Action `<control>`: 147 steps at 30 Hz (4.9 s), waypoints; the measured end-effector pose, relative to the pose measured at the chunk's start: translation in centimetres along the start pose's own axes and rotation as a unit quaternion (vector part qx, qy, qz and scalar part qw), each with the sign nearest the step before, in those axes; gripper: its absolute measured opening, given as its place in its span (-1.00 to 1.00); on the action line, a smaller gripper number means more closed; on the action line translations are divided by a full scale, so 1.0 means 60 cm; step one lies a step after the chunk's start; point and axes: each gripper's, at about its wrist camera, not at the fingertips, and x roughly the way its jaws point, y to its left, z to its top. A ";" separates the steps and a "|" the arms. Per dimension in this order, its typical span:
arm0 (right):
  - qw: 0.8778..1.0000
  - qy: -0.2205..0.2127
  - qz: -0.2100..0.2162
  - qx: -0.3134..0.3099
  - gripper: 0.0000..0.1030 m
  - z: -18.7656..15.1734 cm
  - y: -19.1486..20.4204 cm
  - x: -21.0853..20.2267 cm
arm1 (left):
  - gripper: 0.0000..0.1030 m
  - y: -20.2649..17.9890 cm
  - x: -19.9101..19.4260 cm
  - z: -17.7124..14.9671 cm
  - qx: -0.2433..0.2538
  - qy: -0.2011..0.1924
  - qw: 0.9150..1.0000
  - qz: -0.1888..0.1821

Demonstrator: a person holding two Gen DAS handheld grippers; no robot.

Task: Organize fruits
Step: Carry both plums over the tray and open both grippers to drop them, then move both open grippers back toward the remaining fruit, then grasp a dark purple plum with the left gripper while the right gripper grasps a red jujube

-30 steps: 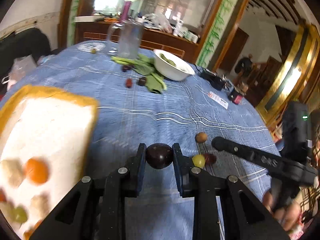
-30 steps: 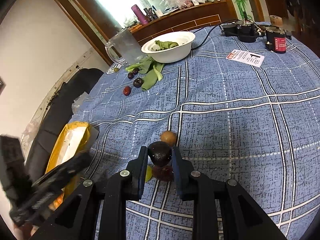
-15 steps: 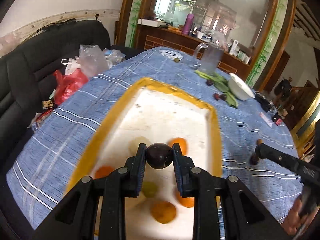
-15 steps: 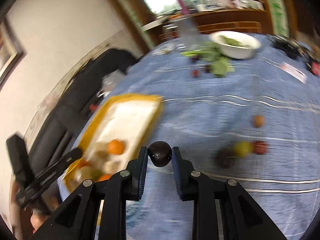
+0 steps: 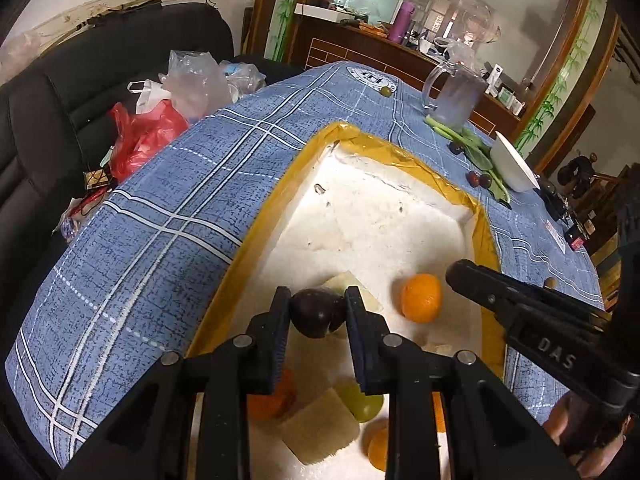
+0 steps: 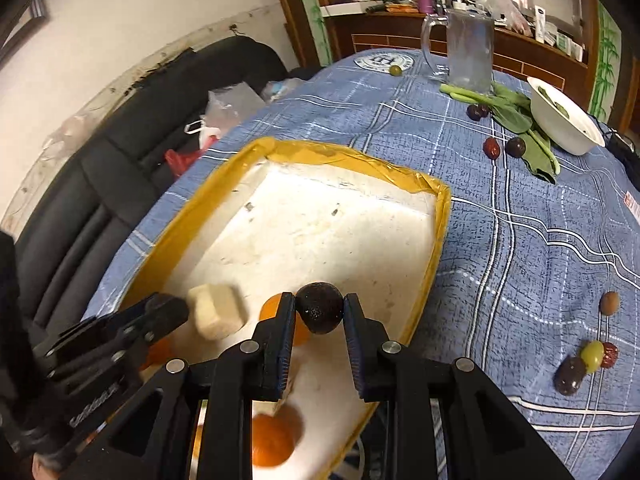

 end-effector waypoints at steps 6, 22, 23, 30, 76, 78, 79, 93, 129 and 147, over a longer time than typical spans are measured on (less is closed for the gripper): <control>1.000 0.001 -0.007 0.002 -0.31 0.011 0.000 0.017 | 0.15 0.008 -0.013 0.000 -0.018 -0.003 1.000 -0.012; 0.995 -0.094 -0.008 0.035 0.03 -0.087 -0.080 -0.181 | 0.61 -0.103 -0.176 -0.071 0.072 -0.115 0.989 0.062; 0.995 -0.096 -0.014 0.036 0.02 -0.096 -0.086 -0.192 | 0.63 -0.121 -0.182 -0.080 0.081 -0.121 0.987 0.060; 0.989 -0.124 -0.055 0.051 0.02 -0.161 -0.143 -0.272 | 0.65 -0.212 -0.200 -0.122 0.132 -0.132 0.981 0.060; 0.986 -0.049 0.008 0.157 -0.18 -0.114 -0.414 -0.138 | 0.65 -0.323 -0.052 -0.120 0.149 -0.031 0.986 -0.063; 0.987 -0.044 0.003 0.151 -0.18 -0.114 -0.411 -0.130 | 0.65 -0.328 -0.030 -0.117 0.132 -0.007 0.988 -0.084; 0.988 -0.042 0.001 0.148 -0.18 -0.114 -0.410 -0.126 | 0.65 -0.332 -0.023 -0.118 0.131 0.000 0.988 -0.088; 0.994 -0.034 -0.016 0.100 -0.51 -0.115 -0.384 -0.136 | 0.65 -0.414 0.004 -0.124 0.199 -0.007 0.977 -0.076; 0.995 -0.030 -0.002 0.094 -0.60 -0.116 -0.382 -0.124 | -0.59 -0.468 0.122 -0.107 0.267 0.022 0.955 -0.128; 0.985 -0.074 -0.022 0.157 -0.60 -0.117 -0.426 -0.161 | -0.59 -0.458 0.092 -0.105 0.254 -0.022 0.959 -0.125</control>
